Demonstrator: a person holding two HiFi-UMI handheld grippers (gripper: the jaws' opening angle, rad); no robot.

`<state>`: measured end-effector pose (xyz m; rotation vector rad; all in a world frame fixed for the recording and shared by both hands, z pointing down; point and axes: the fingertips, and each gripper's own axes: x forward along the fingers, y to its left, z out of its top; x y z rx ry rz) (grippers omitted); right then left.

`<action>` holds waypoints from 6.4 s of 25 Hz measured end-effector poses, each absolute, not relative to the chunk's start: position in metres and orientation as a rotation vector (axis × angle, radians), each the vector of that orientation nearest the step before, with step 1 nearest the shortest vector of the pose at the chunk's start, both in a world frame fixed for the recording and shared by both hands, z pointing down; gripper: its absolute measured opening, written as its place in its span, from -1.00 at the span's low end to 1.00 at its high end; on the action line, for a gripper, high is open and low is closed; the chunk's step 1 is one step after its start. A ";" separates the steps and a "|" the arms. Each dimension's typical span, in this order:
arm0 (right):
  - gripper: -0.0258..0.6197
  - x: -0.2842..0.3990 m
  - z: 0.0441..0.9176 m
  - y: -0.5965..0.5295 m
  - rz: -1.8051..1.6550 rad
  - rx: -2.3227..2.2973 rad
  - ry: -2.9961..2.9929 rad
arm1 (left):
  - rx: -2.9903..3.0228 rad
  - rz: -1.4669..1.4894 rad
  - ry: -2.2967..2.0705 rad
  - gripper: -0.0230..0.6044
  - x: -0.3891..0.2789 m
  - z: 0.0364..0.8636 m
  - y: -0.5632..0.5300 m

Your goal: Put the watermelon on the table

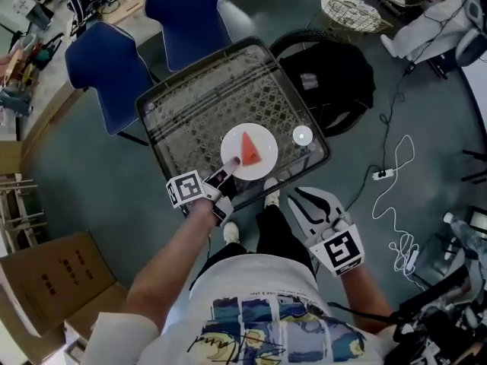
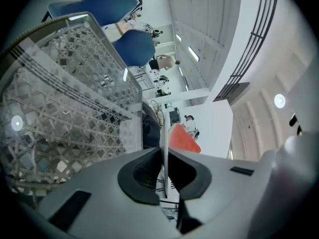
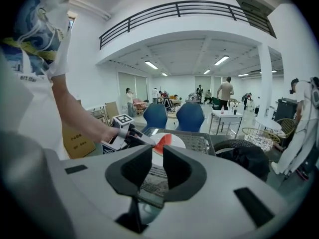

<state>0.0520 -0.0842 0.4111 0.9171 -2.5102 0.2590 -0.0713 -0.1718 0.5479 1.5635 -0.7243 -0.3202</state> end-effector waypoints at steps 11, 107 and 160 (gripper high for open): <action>-0.70 0.118 0.466 -0.167 0.392 0.828 -2.455 | 1.503 -0.258 -0.784 -0.85 -0.016 0.665 -0.288; -0.89 -0.015 0.403 -0.031 0.188 0.862 -2.524 | 2.372 0.175 -0.853 -0.90 -0.133 0.402 -0.033; -0.89 -0.127 0.341 0.080 0.024 0.668 -2.559 | 2.540 0.248 -0.811 -0.90 -0.192 0.327 0.103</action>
